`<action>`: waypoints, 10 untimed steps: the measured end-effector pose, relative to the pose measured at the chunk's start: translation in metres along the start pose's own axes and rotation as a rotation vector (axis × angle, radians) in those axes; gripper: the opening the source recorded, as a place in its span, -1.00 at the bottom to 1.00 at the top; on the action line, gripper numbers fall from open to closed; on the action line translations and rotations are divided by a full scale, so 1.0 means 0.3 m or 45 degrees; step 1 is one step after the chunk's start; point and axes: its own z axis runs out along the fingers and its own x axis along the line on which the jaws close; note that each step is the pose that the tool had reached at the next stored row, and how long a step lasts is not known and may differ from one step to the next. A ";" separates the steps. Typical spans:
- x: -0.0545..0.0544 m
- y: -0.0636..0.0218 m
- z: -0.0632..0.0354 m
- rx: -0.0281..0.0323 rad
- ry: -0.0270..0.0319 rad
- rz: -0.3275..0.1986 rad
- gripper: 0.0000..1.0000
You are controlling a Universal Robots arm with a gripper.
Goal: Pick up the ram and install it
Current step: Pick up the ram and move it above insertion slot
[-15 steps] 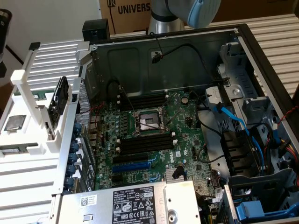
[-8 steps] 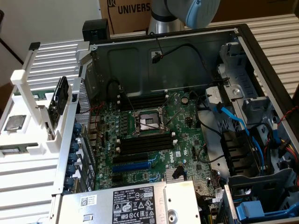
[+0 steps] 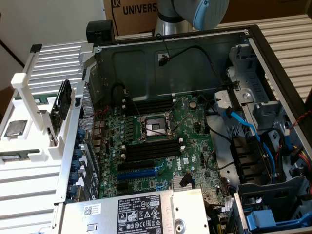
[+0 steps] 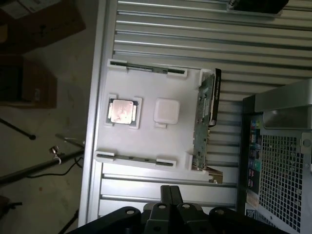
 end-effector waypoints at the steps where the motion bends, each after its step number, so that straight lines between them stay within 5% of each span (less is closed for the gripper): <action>1: 0.000 0.000 0.000 0.0000 0.0000 0.000 -0.80; 10: 0.002 0.004 0.000 0.0021 0.0003 0.000 -0.80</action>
